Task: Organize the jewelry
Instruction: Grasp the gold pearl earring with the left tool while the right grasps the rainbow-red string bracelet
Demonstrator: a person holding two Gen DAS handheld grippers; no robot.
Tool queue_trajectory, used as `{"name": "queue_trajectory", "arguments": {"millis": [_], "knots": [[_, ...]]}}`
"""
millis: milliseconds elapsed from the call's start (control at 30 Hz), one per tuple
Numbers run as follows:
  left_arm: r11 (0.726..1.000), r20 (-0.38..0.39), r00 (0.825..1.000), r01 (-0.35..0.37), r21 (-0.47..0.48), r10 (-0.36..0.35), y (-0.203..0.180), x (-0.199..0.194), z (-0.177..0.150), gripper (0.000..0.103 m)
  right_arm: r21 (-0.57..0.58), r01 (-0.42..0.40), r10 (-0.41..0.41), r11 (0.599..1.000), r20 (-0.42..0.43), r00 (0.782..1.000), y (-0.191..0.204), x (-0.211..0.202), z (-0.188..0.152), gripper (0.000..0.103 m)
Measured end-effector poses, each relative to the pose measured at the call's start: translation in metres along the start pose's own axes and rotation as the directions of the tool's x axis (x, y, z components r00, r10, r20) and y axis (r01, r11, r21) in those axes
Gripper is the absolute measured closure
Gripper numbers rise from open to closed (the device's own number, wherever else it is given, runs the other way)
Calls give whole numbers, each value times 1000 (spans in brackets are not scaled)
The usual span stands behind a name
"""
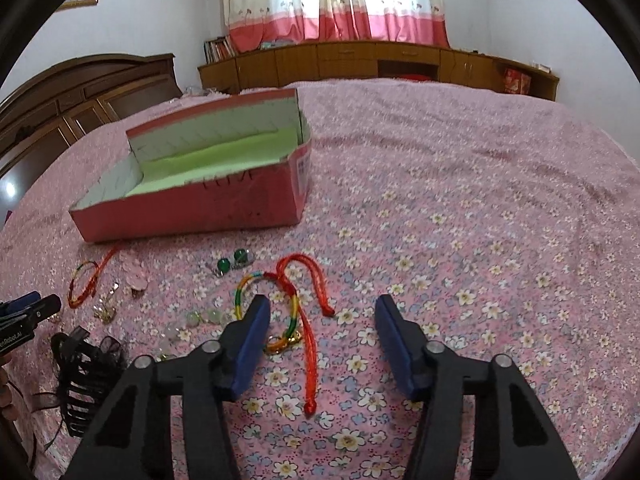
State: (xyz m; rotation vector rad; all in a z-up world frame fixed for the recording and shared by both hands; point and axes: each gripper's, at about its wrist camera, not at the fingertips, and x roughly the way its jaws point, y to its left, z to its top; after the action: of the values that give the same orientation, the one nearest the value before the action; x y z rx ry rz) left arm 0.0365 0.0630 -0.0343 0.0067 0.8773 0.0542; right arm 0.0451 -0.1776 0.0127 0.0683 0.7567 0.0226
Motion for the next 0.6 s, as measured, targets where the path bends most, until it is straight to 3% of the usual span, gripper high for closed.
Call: {"name": "queue_trajectory", "arguments": {"millis": [267, 400, 467, 567, 600], "knots": [[1000, -69, 997, 21, 9, -21, 3, 8, -1, 59, -20, -6, 5, 1000, -34, 999, 2, 6, -2, 73], [999, -73, 996, 47, 13, -46, 8, 7, 1, 83, -28, -15, 14, 999, -38, 999, 4, 5, -2, 89], [998, -68, 996, 61, 13, -60, 9, 4, -1, 90, -29, -22, 21, 999, -34, 999, 4, 4, -2, 92], [997, -58, 996, 72, 6, -71, 12, -1, -4, 92, -28, -31, 30, 999, -26, 999, 3, 0, 0, 96], [997, -51, 996, 77, 1, -77, 15, -5, -5, 100, -28, -33, 32, 999, -21, 999, 4, -2, 0, 97]]}}
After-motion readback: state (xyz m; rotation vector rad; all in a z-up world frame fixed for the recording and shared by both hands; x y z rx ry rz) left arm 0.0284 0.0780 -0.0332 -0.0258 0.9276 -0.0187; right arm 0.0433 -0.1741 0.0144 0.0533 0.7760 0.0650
